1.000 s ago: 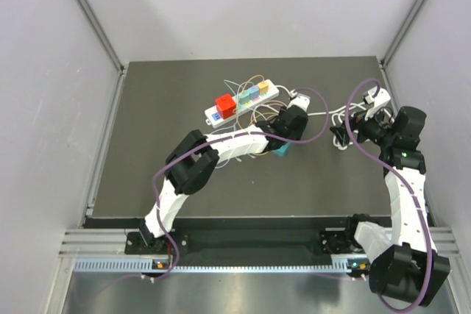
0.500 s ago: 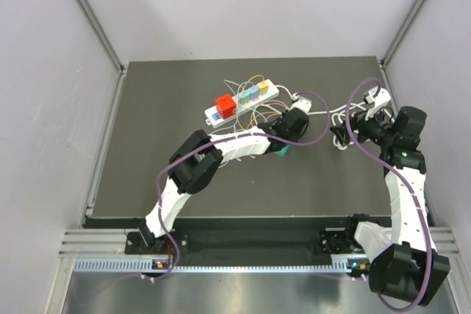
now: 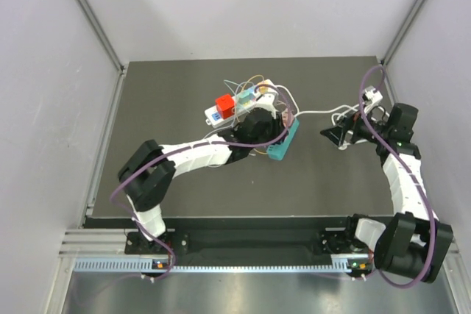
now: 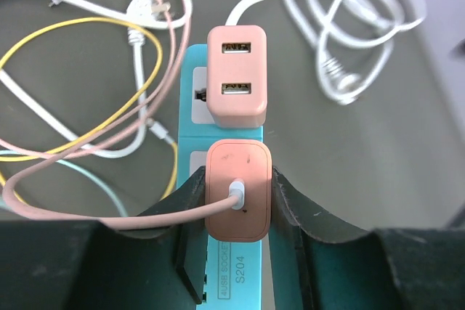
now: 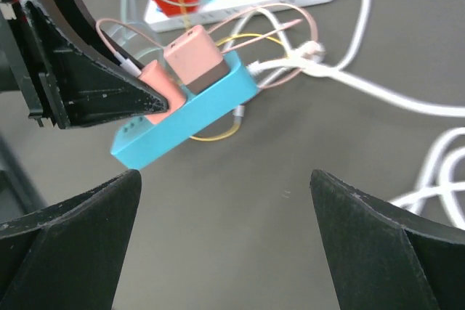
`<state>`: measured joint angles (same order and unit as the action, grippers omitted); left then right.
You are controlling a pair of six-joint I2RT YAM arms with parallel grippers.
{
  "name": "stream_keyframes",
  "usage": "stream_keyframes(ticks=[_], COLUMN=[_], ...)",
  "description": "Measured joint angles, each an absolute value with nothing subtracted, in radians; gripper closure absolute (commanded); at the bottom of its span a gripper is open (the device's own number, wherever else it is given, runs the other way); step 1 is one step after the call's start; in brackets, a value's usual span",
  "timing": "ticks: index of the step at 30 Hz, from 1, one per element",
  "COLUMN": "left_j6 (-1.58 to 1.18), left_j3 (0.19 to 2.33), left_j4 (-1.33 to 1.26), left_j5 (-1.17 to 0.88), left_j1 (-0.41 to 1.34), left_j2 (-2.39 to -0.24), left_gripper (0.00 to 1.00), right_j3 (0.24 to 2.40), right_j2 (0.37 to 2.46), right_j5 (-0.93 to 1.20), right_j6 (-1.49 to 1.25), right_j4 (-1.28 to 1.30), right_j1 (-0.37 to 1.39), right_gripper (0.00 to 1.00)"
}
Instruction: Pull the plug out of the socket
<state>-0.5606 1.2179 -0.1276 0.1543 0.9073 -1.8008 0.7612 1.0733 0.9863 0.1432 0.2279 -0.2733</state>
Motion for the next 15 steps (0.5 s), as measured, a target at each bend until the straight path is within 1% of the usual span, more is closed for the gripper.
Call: stream_keyframes(ticks=[7,11,15], left_j6=[-0.728,-0.82,-0.902], left_j3=[1.1,1.071,1.071], left_j4=[-0.302,-0.356,-0.418], left_j5=[0.158,0.202,0.252], left_j1=[0.902,0.903,0.903], left_j2=[-1.726,-1.726,-1.733], left_gripper=[1.0,1.0,1.0], right_j3=[0.63,0.6,0.601], right_j2=[1.103,1.119,1.153], right_j5=[1.088,1.071,1.003], right_j6=[-0.141,-0.247,-0.308], right_j4=[-0.01,-0.093,-0.12], right_j1=[-0.26,-0.202,-0.11], right_gripper=[0.0,0.0,0.0])
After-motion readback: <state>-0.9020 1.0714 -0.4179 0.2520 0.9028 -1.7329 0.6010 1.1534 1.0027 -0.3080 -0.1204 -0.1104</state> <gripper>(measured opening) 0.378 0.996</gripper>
